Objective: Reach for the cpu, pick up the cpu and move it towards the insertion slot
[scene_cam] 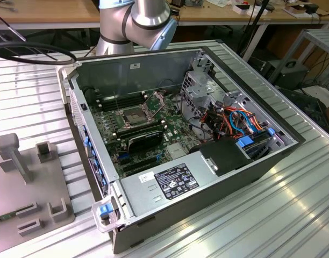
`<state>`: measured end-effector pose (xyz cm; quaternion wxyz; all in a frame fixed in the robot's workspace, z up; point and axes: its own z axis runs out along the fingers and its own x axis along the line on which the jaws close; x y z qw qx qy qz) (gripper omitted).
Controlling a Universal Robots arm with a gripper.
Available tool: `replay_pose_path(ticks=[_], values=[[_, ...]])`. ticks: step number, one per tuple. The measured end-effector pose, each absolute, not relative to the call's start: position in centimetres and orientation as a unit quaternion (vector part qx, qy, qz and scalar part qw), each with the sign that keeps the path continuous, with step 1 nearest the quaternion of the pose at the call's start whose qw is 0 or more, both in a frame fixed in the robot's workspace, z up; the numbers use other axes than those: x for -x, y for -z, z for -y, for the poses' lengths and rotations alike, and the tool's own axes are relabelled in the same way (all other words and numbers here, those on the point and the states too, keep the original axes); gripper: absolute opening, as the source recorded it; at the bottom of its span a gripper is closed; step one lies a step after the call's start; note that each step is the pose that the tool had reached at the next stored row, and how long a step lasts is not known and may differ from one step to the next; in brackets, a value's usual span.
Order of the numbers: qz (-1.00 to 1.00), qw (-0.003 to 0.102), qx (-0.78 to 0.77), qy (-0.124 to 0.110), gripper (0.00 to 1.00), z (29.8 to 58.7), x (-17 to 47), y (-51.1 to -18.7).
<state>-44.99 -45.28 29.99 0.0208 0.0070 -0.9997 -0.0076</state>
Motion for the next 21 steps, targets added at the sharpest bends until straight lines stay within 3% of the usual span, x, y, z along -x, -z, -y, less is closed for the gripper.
replay_pose_path(ticks=[21], values=[[1.000,0.021,-0.007,0.008,0.55,45.28,44.99,-30.52]])
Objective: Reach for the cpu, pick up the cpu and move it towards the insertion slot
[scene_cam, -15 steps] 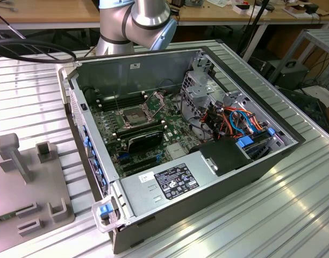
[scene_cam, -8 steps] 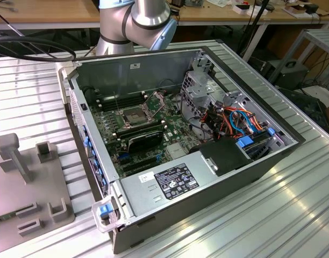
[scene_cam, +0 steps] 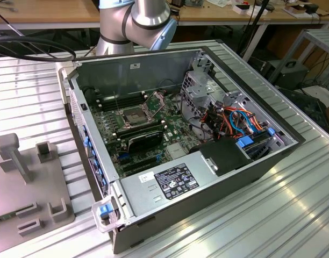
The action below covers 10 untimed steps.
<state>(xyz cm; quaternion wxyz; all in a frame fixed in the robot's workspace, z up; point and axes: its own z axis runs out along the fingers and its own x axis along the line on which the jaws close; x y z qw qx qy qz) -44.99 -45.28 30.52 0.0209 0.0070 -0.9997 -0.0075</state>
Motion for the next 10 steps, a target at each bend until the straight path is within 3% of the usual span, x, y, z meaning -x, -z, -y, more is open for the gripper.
replay_pose_path(ticks=[10], values=[[1.000,0.021,-0.007,0.008,0.55,45.28,44.99,-31.03]])
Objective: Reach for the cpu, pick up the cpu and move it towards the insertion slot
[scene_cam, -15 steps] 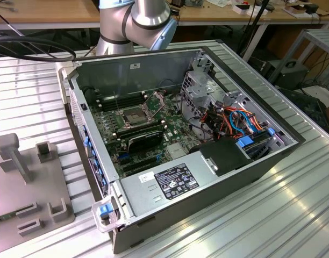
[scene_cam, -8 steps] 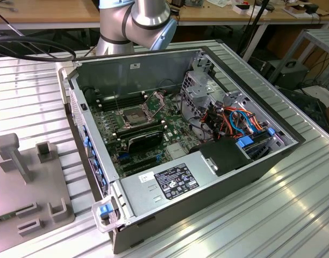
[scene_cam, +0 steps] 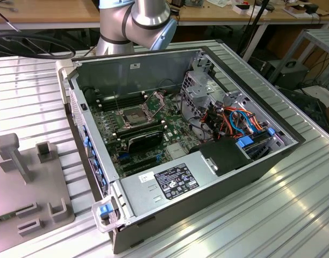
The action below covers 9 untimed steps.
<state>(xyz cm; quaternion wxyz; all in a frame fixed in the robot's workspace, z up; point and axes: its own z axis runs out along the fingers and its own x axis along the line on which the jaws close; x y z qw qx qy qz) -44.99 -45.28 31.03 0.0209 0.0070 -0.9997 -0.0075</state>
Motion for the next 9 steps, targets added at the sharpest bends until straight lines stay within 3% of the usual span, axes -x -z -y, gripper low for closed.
replay_pose_path(ticks=[9], values=[[1.000,0.021,-0.007,0.008,0.55,45.28,44.98,-31.72]])
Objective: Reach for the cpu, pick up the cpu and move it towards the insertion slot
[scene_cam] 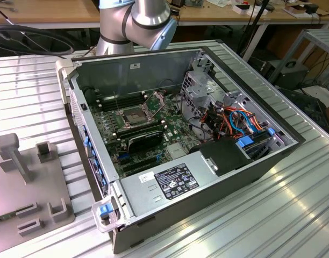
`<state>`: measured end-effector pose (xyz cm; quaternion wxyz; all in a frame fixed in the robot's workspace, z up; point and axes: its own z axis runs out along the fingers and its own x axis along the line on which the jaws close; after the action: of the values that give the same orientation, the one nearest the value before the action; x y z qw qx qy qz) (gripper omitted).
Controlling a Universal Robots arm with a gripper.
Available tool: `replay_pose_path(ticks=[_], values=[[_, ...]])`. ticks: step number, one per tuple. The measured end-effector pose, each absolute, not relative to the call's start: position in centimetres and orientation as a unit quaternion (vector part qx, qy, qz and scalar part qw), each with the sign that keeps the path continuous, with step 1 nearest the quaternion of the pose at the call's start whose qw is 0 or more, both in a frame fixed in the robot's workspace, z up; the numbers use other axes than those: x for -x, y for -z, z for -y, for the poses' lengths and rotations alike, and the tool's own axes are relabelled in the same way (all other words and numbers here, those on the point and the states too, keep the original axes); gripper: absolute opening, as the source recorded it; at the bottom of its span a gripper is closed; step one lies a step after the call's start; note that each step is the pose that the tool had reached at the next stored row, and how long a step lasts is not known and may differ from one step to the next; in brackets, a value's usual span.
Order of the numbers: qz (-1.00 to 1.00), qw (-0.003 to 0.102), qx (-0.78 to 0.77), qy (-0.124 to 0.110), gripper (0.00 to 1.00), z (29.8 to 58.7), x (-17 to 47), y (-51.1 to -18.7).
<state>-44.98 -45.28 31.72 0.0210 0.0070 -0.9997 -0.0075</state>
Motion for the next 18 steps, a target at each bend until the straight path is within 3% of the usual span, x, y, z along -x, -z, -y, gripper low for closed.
replay_pose_path(ticks=[18], values=[[1.000,0.021,-0.007,0.008,0.55,45.3,45.0,-33.1]])
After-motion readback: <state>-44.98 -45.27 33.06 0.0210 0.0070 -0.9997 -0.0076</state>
